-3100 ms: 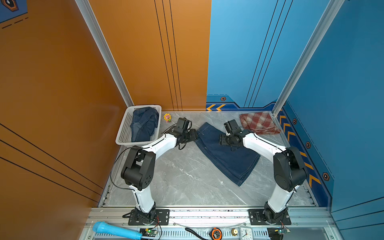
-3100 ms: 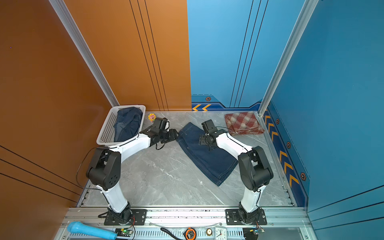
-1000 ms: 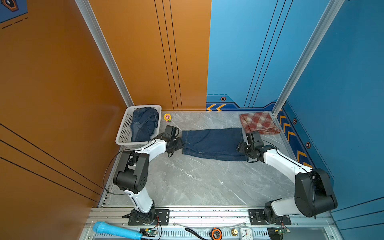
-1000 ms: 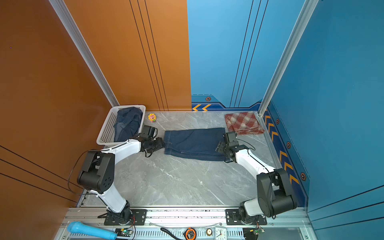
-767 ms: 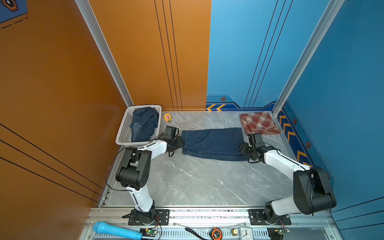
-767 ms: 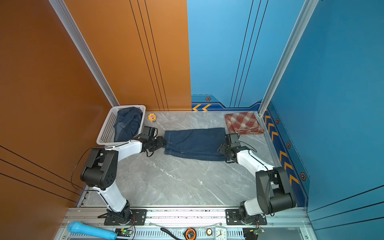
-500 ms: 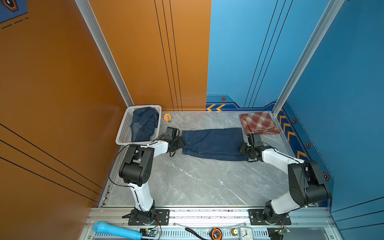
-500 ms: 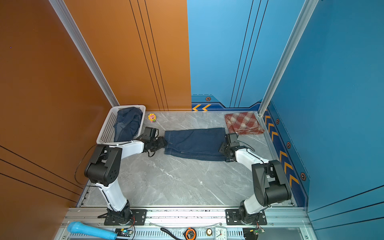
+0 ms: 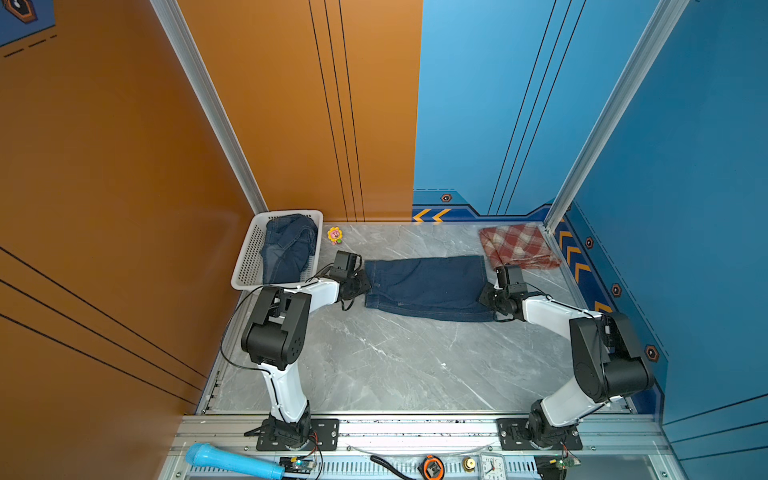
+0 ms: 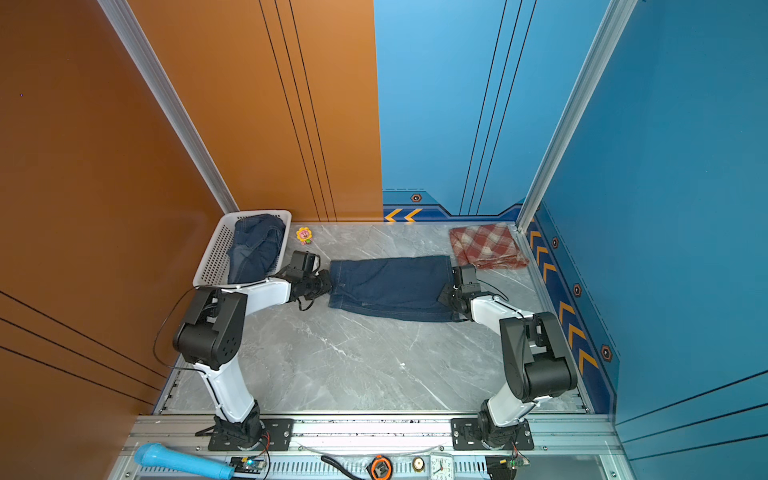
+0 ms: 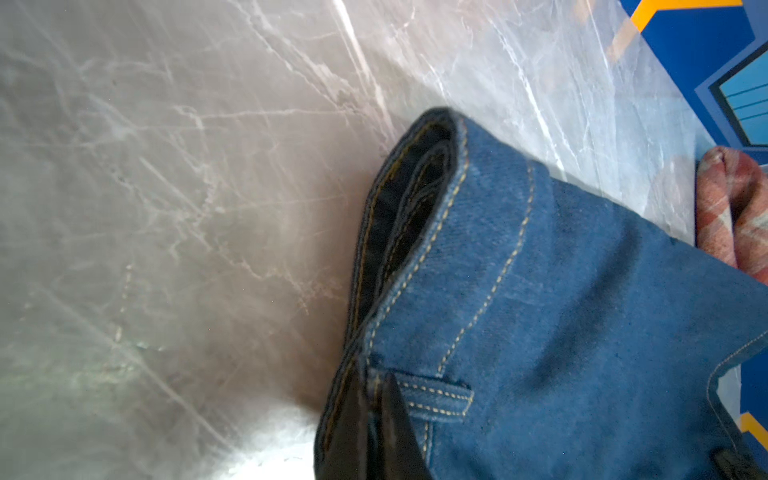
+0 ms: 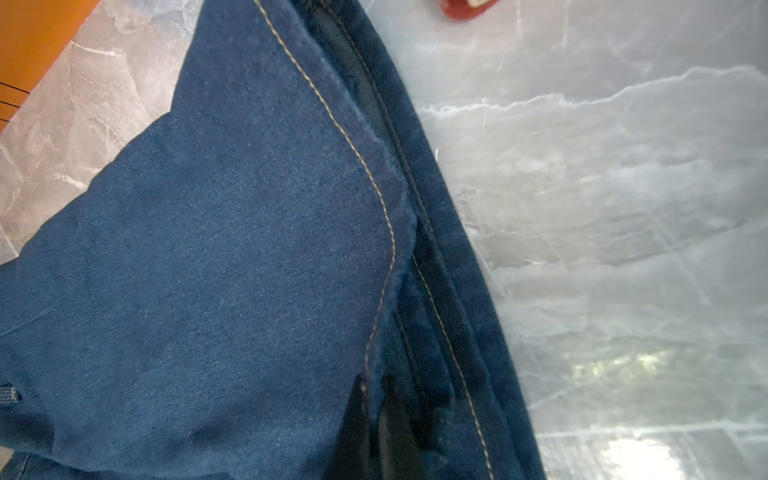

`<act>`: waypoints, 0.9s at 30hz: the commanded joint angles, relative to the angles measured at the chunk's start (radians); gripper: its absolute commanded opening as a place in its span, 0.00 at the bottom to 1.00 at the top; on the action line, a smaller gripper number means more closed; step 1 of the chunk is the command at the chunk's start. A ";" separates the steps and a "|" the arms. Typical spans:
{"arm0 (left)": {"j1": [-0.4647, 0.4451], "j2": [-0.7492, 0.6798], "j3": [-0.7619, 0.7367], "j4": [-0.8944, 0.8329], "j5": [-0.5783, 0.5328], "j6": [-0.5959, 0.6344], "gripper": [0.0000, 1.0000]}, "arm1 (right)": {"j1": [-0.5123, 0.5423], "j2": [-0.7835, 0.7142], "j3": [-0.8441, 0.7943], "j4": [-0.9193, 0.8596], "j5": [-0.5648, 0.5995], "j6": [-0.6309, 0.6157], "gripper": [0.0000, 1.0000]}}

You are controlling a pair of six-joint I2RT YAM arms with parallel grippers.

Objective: Fold and stack the skirts

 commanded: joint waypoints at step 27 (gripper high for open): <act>-0.139 -0.235 -0.022 -0.300 -0.072 0.061 0.00 | -0.074 -0.263 0.001 -0.189 -0.004 -0.035 0.00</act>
